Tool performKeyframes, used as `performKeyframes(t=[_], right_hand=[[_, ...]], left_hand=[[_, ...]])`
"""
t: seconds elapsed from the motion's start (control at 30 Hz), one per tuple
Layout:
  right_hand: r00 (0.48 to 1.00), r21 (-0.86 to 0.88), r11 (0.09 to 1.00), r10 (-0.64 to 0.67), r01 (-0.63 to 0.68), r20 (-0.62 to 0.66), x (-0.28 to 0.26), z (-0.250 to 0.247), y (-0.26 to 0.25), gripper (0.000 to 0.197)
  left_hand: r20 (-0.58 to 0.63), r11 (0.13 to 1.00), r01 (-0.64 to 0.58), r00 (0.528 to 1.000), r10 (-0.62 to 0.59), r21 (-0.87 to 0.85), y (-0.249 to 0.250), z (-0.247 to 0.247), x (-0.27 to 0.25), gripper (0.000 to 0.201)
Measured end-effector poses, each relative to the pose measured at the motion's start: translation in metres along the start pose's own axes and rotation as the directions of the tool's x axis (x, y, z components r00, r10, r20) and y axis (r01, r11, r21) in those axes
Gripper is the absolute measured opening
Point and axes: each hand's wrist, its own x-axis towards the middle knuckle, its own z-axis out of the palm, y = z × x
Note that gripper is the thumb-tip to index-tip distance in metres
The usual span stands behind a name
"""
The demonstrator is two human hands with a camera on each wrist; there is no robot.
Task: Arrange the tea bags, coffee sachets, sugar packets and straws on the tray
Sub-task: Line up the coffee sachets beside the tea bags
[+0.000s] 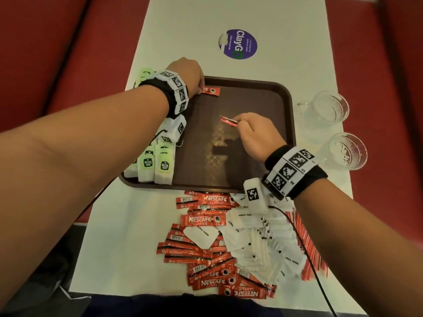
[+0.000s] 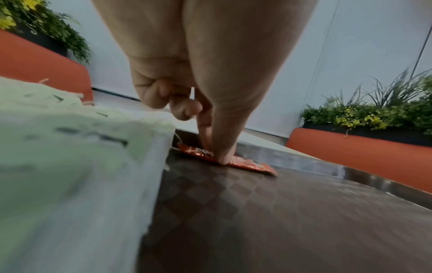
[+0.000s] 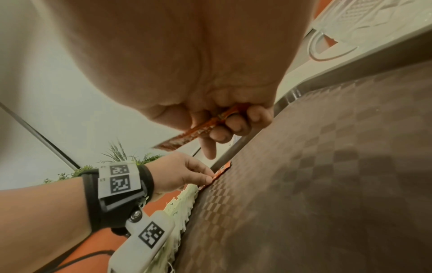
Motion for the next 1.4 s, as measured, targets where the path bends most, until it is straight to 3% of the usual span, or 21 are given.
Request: performKeyframes(t=[0.23,0.33,0.4,0.47,0.53,0.6,0.77,0.87,0.93,1.13,1.2,1.3,1.4], right_hand=[[0.998,-0.095,0.995,-0.039,0.034,-0.055,0.003,0.003,0.005,0.032],[0.998,-0.077,0.997,-0.032,0.027,-0.058,0.005,0.003,0.009,0.032],[0.997,-0.017,1.000,-0.009,0.008,-0.070,0.006,0.005,0.013,0.030],[0.996,0.020,1.000,0.001,0.001,-0.084,0.007,0.007,0.017,0.026],[0.995,0.004,1.000,-0.017,0.018,-0.097,0.006,0.007,0.018,0.019],[0.993,-0.016,0.999,-0.036,0.034,-0.108,0.005,0.006,0.016,0.009],[0.994,0.065,0.996,-0.049,0.055,-0.095,0.002,0.002,0.014,0.011],[0.993,0.121,0.991,-0.051,0.064,-0.108,0.003,0.000,0.014,0.002],[0.990,0.125,0.988,-0.071,0.086,-0.123,0.003,0.000,0.014,0.007],[0.985,0.120,0.987,-0.094,0.111,-0.142,0.004,0.003,0.014,0.013],[0.992,0.110,0.991,-0.070,0.082,-0.109,0.002,0.004,0.017,0.026],[0.996,-0.019,0.999,-0.034,0.036,0.085,-0.003,0.006,0.023,0.038],[0.926,-0.188,0.979,-0.001,0.078,0.377,-0.013,0.008,0.026,0.032]], left_hand=[[-0.013,0.999,-0.015,1.000,0.015,-0.029,0.000,-0.005,-0.006,0.012],[-0.077,0.995,-0.061,0.996,0.055,-0.085,0.006,-0.012,-0.017,0.023],[-0.107,0.970,-0.171,0.982,0.154,-0.174,0.016,-0.016,-0.033,0.035],[-0.029,0.923,-0.294,0.955,0.296,-0.250,0.026,-0.019,-0.054,0.043],[0.065,0.879,-0.417,0.895,0.442,-0.234,0.033,-0.015,-0.071,0.036],[0.085,0.857,-0.495,0.857,0.509,-0.141,0.034,-0.007,-0.081,0.021],[-0.105,0.877,-0.473,0.879,0.464,-0.087,0.029,-0.003,-0.096,0.006],[-0.209,0.851,-0.522,0.840,0.501,-0.060,0.023,-0.002,-0.104,0.012],[-0.209,0.841,-0.539,0.828,0.520,-0.046,0.022,-0.002,-0.108,0.014],[-0.068,0.888,-0.398,0.917,0.393,-0.230,0.016,-0.004,-0.104,0.009],[-0.048,0.907,-0.323,0.945,0.322,-0.271,0.012,-0.001,-0.097,0.012],[-0.002,0.969,-0.159,0.987,0.162,-0.191,0.005,0.003,-0.082,0.012],[0.039,0.993,-0.064,0.997,0.068,-0.097,0.001,0.005,-0.066,0.009]])
